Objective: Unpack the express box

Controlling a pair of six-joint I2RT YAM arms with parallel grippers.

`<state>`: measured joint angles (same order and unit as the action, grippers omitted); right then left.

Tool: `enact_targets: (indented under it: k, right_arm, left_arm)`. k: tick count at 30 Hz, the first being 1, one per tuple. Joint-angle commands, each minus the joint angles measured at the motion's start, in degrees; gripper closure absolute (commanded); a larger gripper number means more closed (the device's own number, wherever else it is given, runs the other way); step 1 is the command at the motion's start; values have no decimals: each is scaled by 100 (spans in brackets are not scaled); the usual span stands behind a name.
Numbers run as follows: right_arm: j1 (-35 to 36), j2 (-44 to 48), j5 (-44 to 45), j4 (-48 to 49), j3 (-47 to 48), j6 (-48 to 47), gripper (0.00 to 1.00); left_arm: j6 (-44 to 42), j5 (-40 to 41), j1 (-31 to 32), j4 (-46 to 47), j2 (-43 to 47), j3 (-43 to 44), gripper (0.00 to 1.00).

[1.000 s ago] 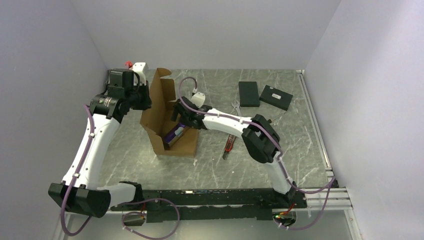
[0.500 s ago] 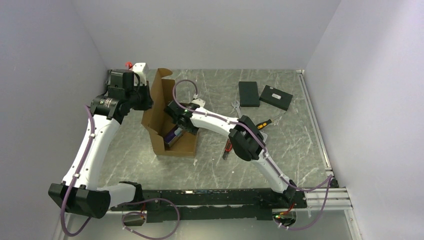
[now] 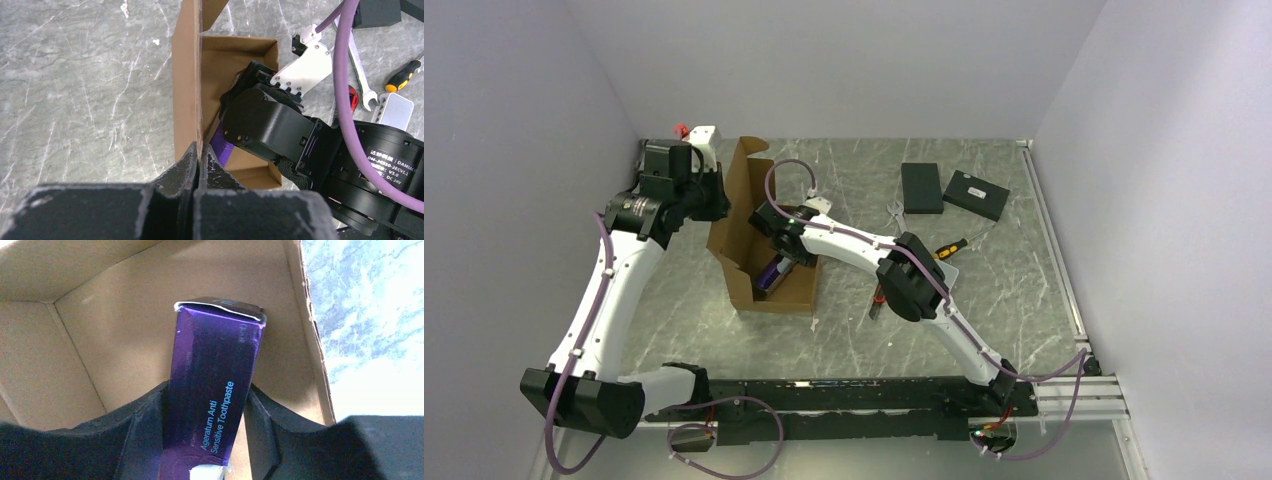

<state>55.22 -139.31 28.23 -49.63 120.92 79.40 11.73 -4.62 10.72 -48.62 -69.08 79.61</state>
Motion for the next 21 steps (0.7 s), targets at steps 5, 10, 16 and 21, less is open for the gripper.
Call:
enact_targets:
  k: [5,10,16,21]
  right_arm:
    - [6,115,162,85,103,-191,47]
    - [28,451,253,260,15,-578,55]
    - [67,1217,474,624,-407,-1006,57]
    - [67,1865,365,998,-767,-1387,57]
  left_arm:
    - [-39,131,0,-262,88,-135,100]
    - [-71,226,0,-279,95,-172,100]
    - [-111,377,0,-296,121,-209,100]
    - [-141,449,-4,-310,110,-276,100]
